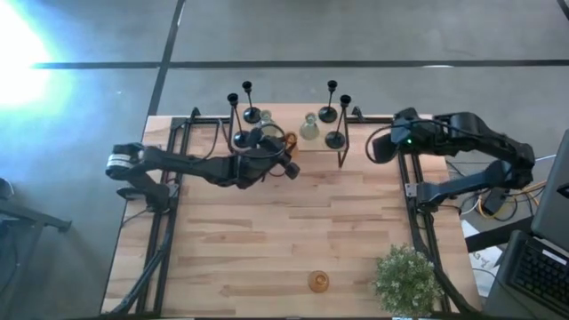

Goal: Pick & Place candle stick holders
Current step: Put the orange glass candle holder on the shelf

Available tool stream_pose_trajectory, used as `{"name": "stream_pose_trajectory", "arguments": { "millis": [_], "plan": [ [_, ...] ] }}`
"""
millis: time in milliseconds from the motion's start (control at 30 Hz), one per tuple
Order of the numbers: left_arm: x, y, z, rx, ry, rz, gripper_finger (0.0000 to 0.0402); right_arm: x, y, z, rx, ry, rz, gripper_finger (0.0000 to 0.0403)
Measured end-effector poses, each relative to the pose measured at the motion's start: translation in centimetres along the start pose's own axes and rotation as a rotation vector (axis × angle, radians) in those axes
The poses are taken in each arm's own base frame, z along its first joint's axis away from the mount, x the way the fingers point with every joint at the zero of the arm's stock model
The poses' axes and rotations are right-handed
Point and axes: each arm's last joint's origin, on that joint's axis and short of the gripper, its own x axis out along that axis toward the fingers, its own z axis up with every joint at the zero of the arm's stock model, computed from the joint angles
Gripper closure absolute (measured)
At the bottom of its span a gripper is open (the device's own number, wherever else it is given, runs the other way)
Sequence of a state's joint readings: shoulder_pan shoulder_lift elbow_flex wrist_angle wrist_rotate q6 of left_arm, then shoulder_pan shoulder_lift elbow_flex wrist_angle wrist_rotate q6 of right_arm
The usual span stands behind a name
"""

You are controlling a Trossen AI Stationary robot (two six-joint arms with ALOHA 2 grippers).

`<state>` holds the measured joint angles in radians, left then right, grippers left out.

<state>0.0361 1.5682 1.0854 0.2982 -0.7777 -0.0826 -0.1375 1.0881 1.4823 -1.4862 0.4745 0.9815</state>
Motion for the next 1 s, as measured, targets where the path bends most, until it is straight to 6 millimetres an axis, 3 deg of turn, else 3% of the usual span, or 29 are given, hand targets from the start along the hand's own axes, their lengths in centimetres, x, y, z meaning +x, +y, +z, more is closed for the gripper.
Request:
{"name": "stream_pose_trajectory", "arguments": {
  "millis": [267, 500, 833, 1000],
  "plan": [
    [2.4, -0.4, -2.2, -0.029, -0.012, 0.115, 0.0281, 0.5, -2.6, -1.6, 0.076, -0.091, -0.069, 0.0200],
    [3.4, -1.2, -3.2, -0.036, -0.040, 0.134, 0.0281, 0.9, -3.4, -2.3, 0.073, -0.126, -0.107, 0.0200],
    [5.6, -2.5, -2.5, -0.069, -0.072, 0.340, 0.0281, 1.4, -4.7, -1.1, -0.072, -0.187, -0.270, 0.0200],
    [6.9, -3.6, -2.2, -0.063, -0.076, 0.351, 0.0281, 1.3, -5.7, -0.5, -0.067, -0.191, -0.335, 0.0200]
  ]
}}
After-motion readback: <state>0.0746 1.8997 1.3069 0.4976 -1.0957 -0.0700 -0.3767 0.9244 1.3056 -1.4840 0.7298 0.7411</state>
